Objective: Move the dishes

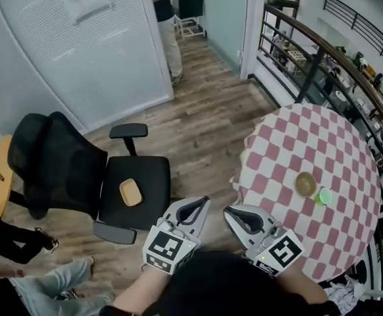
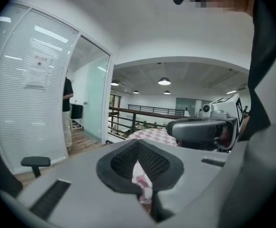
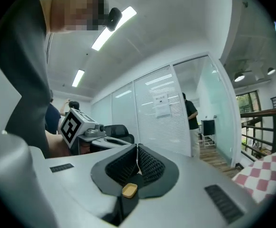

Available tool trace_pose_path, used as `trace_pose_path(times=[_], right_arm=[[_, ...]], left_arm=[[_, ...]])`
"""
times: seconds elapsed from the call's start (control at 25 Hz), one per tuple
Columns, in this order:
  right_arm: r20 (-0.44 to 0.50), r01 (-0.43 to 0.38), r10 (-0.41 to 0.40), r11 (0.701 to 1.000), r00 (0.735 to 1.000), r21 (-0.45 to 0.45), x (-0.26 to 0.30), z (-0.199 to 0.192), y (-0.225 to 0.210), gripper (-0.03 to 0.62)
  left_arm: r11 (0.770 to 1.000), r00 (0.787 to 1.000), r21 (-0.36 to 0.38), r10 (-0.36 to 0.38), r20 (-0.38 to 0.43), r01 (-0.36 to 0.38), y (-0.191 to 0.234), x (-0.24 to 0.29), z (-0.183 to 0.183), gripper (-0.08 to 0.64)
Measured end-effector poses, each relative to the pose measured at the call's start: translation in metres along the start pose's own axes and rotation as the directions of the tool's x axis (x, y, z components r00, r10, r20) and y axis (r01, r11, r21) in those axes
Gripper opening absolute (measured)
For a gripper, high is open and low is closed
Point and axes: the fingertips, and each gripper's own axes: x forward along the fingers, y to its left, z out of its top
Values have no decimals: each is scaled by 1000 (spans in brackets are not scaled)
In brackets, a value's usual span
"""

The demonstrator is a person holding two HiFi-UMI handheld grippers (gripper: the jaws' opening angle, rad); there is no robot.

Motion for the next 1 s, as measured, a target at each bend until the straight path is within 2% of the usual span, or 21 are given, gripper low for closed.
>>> trace_pose_path(times=[0.16, 0.28, 0.4, 0.56, 0.72, 0.88, 1.0], right_arm=[[14, -77, 76, 997, 997, 30, 93, 3, 21, 26], [-7, -137, 137, 989, 991, 48, 149, -1, 37, 26], [-42, -185, 188, 981, 981, 54, 185, -9, 49, 26], [-86, -247, 253, 966, 964, 72, 212, -21, 56, 26], [-142, -326, 337, 941, 931, 90, 231, -40, 51, 26], [-216, -379, 392, 920, 894, 99, 252, -71, 51, 26], [-297, -445, 455, 889, 840, 105, 267, -105, 66, 26]], left_arm=[[995, 994, -4, 103, -24, -104, 88, -56, -14, 5], [979, 978, -36, 198, -58, -201, 143, -96, -31, 5], [960, 961, -72, 267, -76, -272, 182, -124, -45, 5], [929, 935, -116, 340, -102, -350, 214, -143, -63, 5], [885, 902, -181, 412, -125, -429, 231, -141, -74, 5], [866, 884, -188, 436, -169, -463, 242, -135, -91, 5], [840, 857, -189, 474, -202, -509, 258, -141, -115, 5]])
